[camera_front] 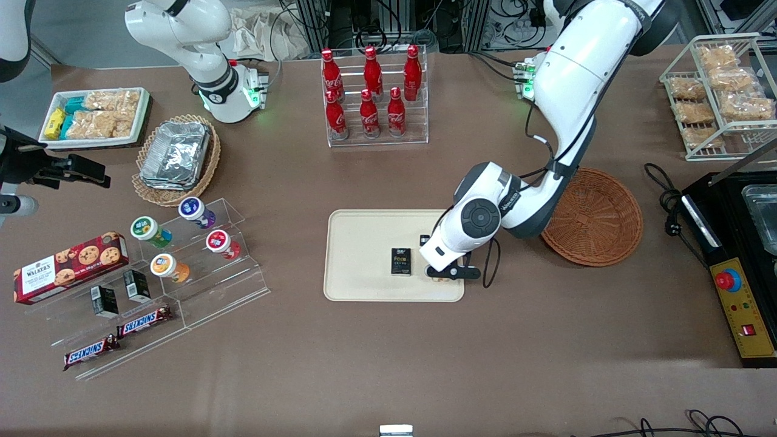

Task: Place sandwich from basket to tray
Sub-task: 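Carry the sandwich over the white tray beside the black tissue pack, then lower the sandwich onto the tray and open the left gripper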

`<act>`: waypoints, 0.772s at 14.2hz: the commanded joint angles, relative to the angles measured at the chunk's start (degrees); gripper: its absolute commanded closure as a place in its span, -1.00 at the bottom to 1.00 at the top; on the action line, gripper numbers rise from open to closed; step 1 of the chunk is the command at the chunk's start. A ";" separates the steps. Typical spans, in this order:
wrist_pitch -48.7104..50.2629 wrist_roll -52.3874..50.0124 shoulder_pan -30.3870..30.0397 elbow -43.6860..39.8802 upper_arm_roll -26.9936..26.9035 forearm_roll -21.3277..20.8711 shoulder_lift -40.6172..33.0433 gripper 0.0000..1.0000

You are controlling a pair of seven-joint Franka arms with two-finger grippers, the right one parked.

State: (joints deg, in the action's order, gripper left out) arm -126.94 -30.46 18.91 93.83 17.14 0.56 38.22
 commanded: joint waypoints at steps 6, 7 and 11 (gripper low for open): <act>0.03 -2.32 0.25 1.09 -0.35 -3.19 -0.96 -0.99; 0.03 -2.32 0.25 1.09 -0.35 -3.19 -0.96 -0.99; 0.20 -3.55 -0.45 0.30 -0.35 -3.19 -2.71 -0.99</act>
State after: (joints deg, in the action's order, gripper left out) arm -127.02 -32.09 18.81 94.08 16.93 -1.57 37.76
